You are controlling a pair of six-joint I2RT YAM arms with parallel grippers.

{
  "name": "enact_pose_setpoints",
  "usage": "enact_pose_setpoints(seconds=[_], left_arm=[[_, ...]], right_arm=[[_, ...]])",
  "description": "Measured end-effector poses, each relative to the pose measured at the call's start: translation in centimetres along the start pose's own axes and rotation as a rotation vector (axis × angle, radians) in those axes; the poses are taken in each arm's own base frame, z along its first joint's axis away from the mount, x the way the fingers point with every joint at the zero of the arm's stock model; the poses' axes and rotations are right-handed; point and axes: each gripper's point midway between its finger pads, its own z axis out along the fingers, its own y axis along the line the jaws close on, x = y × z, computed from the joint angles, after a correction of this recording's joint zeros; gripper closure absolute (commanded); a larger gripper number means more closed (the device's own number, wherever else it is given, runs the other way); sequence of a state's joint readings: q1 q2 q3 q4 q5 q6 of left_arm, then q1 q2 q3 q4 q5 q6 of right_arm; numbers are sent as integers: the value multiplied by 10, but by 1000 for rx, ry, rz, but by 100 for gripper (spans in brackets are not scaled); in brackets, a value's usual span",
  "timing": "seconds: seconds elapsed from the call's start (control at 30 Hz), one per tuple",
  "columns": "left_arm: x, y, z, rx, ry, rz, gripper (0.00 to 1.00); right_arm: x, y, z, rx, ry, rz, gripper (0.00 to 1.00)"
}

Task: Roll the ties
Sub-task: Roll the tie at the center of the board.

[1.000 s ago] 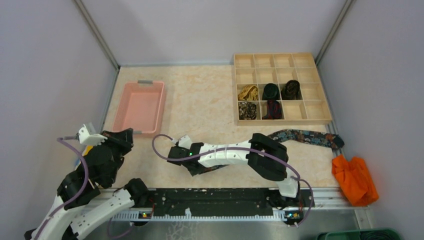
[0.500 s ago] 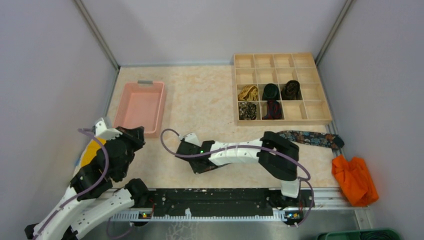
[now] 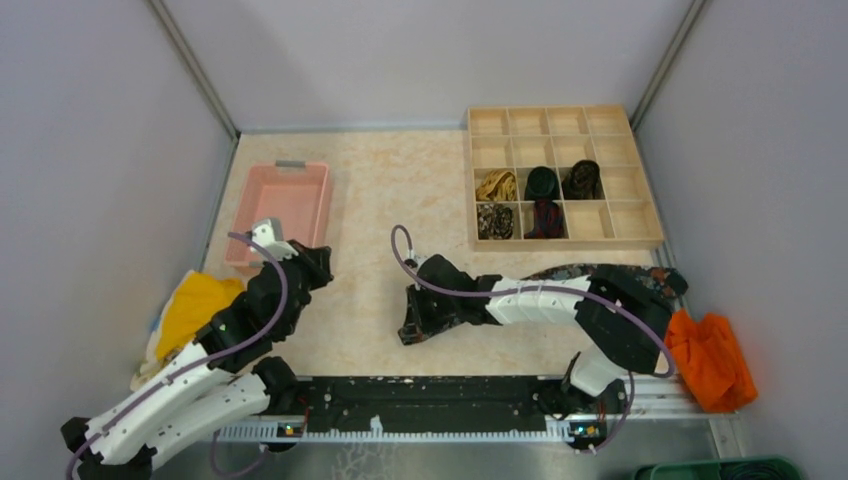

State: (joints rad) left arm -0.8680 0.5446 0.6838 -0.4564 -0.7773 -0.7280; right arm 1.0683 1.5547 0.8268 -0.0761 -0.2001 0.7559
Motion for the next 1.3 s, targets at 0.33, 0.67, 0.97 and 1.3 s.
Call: enact_pose_setpoints(seconds=[0.33,0.67,0.97,1.3], left_arm=[[59,-31,32,123,112,103,100],[119,-67,49,272,272,144,100],[156,-81,43,405,383,175,100],[183,-85,44,446,452,211,100]], right_arm=[[-4,-46,-23,-112,-49,167,100],[-8,-67,-34,-64,-70,155,100],[6,-106,-41,109,-55,132,82],[7,-121,-43,189,-43,87,79]])
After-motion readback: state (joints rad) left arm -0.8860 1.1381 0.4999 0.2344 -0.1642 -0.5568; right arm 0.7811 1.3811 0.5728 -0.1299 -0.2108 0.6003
